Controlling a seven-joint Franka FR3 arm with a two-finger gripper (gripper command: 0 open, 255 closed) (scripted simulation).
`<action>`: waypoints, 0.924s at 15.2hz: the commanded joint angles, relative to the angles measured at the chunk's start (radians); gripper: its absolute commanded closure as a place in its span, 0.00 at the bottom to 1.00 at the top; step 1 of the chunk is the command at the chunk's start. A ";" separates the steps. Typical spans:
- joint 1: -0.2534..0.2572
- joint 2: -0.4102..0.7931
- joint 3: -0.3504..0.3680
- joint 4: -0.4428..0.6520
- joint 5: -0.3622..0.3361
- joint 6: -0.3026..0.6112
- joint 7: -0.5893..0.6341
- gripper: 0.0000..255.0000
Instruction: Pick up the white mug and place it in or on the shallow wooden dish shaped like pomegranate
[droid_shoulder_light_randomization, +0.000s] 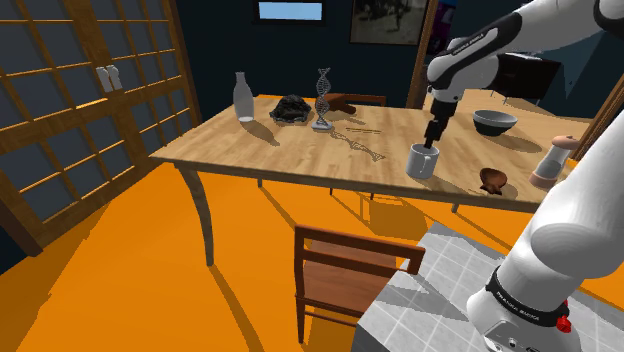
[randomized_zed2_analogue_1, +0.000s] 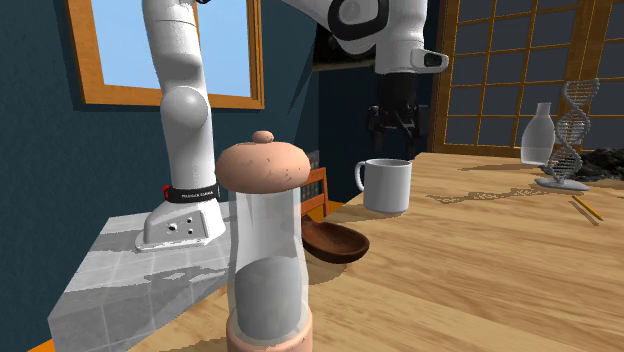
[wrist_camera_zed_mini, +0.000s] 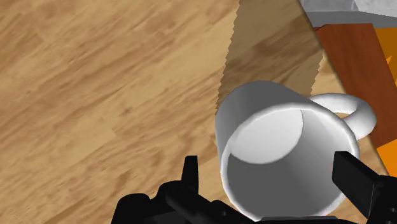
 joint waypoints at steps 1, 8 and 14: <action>-0.003 0.090 -0.027 0.057 0.073 0.023 -0.083 0.00; -0.011 0.149 -0.023 0.025 0.124 0.101 -0.120 0.00; -0.012 0.165 -0.022 0.017 0.139 0.121 -0.131 0.00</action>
